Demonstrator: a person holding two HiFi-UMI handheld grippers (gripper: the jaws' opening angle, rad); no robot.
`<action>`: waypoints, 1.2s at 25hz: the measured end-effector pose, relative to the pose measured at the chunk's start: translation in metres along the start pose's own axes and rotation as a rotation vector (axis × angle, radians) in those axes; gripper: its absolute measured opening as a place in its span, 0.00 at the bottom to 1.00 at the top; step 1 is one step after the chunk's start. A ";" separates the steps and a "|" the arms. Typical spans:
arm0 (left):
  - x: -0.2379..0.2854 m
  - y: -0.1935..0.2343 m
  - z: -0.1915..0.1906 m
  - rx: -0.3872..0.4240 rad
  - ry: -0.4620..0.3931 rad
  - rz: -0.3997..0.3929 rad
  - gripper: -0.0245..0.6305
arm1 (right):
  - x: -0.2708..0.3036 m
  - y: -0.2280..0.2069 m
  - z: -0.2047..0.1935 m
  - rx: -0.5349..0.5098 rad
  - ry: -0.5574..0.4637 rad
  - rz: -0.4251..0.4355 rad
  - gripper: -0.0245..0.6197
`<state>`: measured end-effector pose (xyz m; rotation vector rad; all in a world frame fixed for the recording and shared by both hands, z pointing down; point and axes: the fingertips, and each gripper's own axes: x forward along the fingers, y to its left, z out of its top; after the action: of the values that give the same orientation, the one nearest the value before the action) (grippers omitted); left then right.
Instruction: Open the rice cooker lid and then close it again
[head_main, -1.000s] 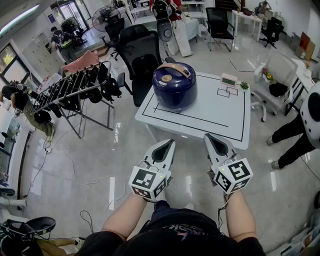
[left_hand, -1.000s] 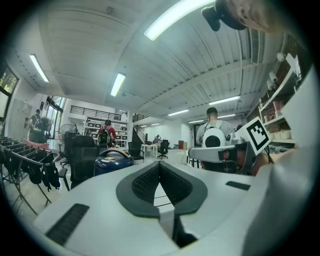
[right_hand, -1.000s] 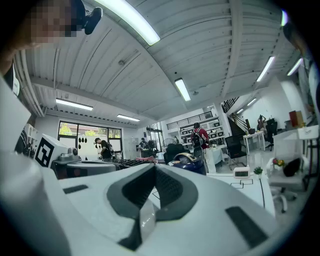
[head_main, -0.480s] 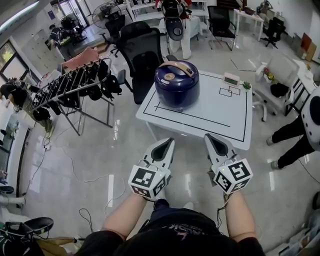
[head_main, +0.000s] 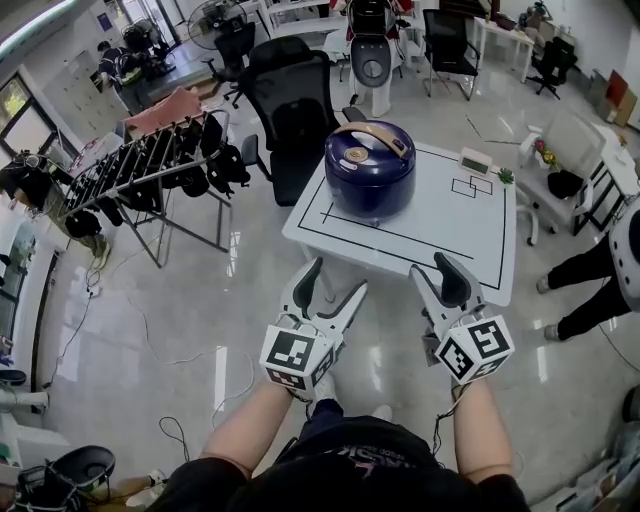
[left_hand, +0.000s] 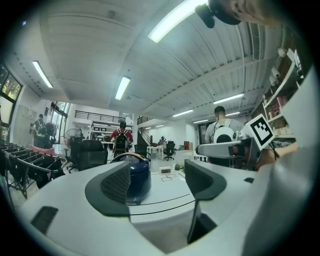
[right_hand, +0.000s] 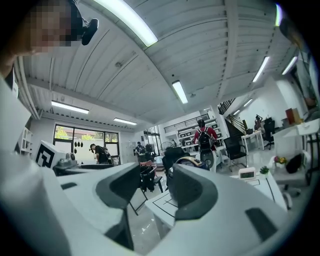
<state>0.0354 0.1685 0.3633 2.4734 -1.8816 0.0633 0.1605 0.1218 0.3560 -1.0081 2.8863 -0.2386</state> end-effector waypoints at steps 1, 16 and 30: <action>0.000 0.006 0.001 0.001 -0.001 -0.001 0.54 | 0.004 0.001 0.001 -0.004 0.000 -0.007 0.34; 0.017 0.095 0.002 -0.010 -0.011 -0.076 0.54 | 0.081 0.023 -0.001 -0.064 0.026 -0.082 0.34; 0.031 0.164 0.000 -0.030 -0.019 -0.166 0.54 | 0.145 0.044 -0.003 -0.090 0.024 -0.172 0.34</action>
<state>-0.1149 0.0952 0.3651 2.6076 -1.6635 0.0066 0.0195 0.0655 0.3482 -1.2792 2.8563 -0.1326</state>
